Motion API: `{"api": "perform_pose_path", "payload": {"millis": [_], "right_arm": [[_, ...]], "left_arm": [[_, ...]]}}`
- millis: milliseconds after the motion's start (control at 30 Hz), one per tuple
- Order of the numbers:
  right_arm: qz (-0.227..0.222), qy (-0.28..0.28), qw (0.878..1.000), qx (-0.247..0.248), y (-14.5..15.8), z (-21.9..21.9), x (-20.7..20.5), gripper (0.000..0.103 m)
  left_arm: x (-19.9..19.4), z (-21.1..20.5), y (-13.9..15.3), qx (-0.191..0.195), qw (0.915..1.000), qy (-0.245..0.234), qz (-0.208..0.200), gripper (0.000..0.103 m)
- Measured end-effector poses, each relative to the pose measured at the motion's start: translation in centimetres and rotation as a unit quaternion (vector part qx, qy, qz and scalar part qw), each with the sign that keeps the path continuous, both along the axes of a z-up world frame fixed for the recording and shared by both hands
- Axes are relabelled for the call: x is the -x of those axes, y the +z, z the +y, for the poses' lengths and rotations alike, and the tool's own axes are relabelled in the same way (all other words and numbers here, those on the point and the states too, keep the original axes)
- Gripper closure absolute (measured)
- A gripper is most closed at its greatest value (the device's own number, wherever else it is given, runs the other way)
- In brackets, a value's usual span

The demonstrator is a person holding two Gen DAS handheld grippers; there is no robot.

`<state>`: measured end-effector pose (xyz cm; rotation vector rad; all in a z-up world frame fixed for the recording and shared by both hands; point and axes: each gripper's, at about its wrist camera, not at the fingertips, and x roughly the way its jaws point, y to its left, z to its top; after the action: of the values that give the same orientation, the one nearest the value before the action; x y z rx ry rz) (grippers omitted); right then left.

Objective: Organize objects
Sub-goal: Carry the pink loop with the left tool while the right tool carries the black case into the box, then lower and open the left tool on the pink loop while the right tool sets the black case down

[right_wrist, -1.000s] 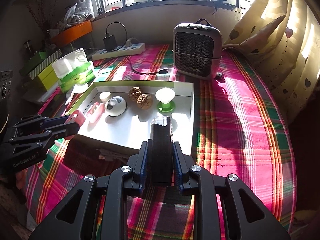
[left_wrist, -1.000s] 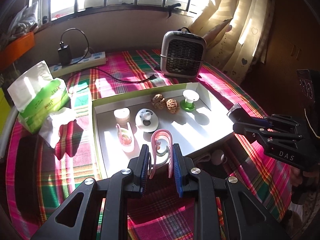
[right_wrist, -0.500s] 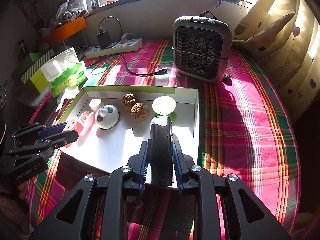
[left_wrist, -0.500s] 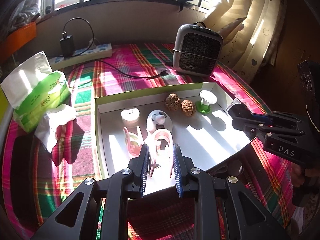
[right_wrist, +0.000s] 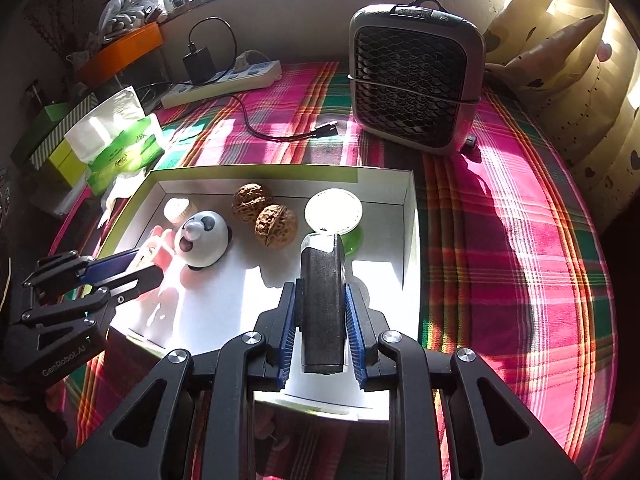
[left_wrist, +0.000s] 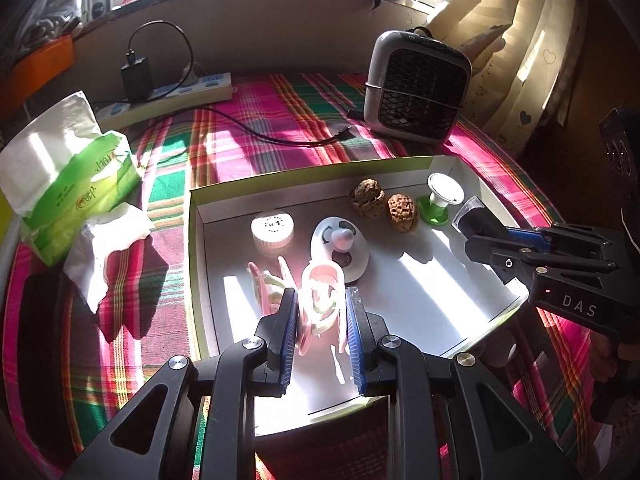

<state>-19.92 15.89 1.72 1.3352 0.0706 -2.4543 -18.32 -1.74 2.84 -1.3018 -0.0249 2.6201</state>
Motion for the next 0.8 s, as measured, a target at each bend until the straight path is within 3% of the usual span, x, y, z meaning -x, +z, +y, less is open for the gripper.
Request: {"api": "perform_pose_path", "payload": {"millis": [800], "right_arm": [[-0.007, -0.009, 0.999, -0.034, -1.3, -0.9, 0.6, 0.078]], "left_arm": [[0.5, 0.0, 0.0, 0.003, 1.0, 0.008, -0.003, 0.082]]}}
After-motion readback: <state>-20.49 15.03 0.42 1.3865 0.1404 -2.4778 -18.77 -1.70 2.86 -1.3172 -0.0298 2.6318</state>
